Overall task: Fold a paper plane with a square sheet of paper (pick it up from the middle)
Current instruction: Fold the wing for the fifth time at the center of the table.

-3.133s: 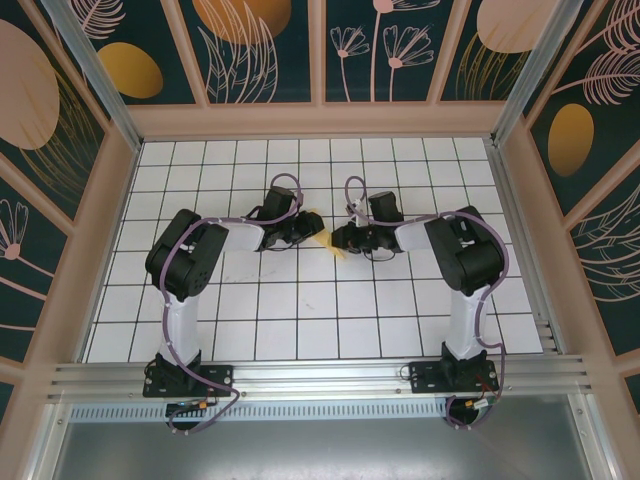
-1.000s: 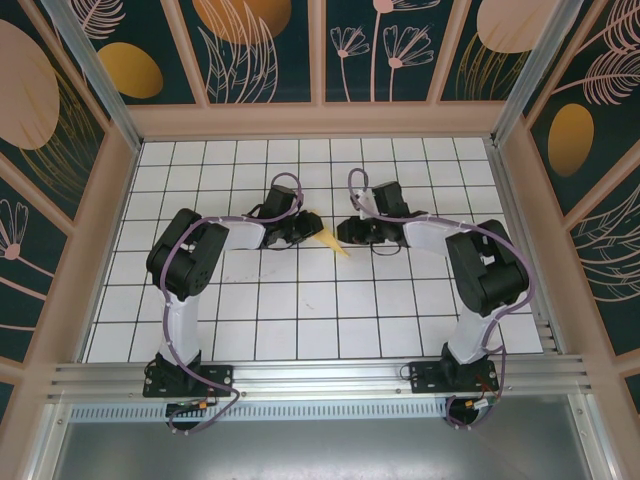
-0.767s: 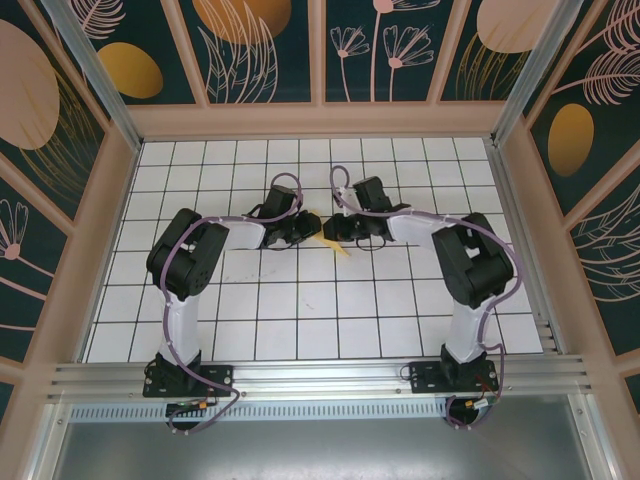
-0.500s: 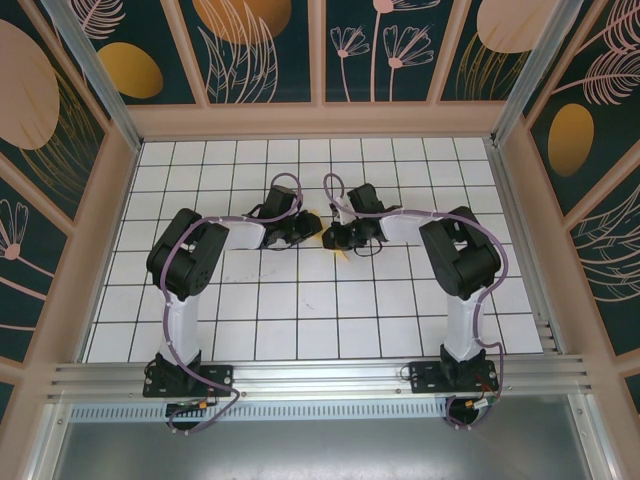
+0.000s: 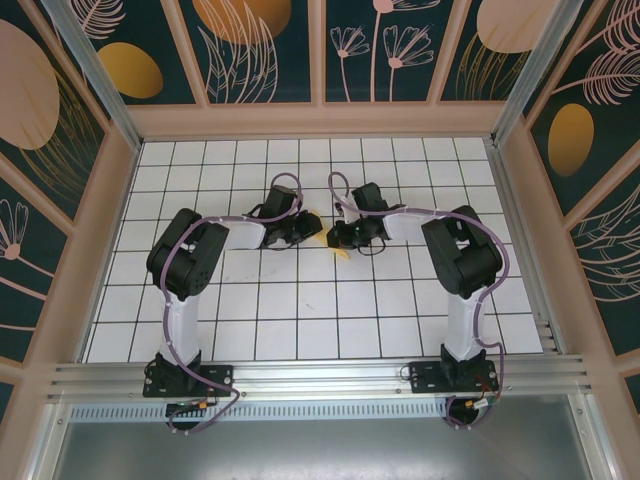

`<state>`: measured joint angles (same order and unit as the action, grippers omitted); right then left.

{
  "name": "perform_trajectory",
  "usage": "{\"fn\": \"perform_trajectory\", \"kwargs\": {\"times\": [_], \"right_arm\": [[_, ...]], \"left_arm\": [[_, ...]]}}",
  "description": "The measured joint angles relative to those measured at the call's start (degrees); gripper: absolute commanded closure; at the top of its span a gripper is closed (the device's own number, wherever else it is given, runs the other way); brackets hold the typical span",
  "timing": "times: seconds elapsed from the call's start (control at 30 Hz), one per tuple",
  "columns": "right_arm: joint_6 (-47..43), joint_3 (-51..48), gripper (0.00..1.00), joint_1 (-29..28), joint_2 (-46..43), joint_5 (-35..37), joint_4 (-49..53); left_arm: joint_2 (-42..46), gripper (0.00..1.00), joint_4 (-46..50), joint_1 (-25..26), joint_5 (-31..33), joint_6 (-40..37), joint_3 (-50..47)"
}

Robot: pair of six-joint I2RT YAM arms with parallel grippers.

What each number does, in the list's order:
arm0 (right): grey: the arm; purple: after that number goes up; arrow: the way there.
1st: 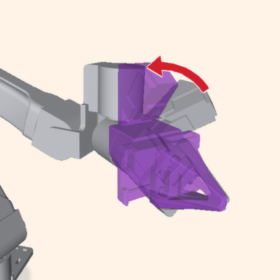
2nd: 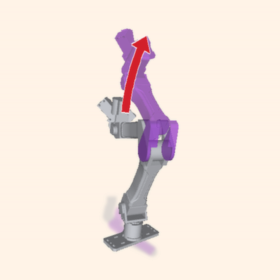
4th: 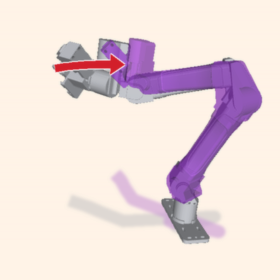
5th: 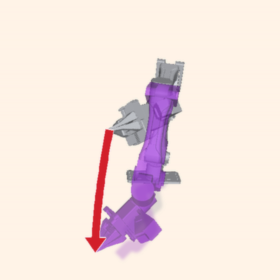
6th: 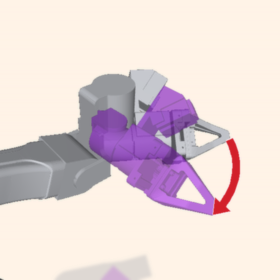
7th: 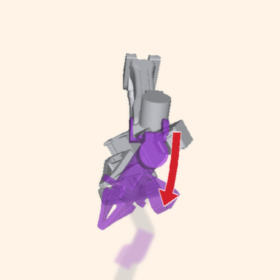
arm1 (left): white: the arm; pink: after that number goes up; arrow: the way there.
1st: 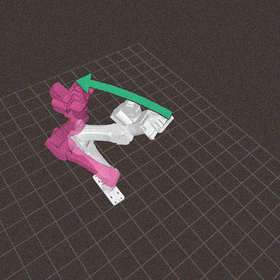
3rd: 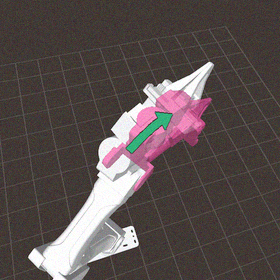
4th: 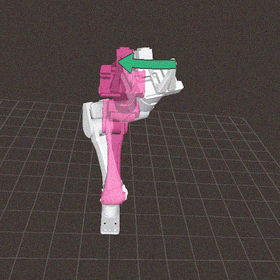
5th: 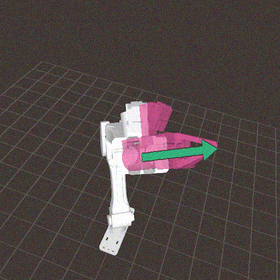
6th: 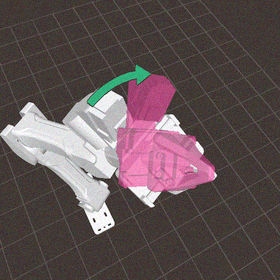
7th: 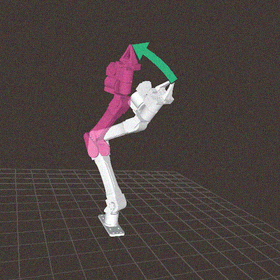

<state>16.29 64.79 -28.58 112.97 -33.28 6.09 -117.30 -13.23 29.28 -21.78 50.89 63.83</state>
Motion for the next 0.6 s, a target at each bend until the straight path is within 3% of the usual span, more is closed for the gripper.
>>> {"fn": "perform_trajectory", "kwargs": {"times": [0.6], "right_arm": [[-1.16,-2.1,0.92,1.51,0.0,-3.76,0.24]], "left_arm": [[0.0,0.77,0.31,0.0,0.0,-0.33,0.15]]}}
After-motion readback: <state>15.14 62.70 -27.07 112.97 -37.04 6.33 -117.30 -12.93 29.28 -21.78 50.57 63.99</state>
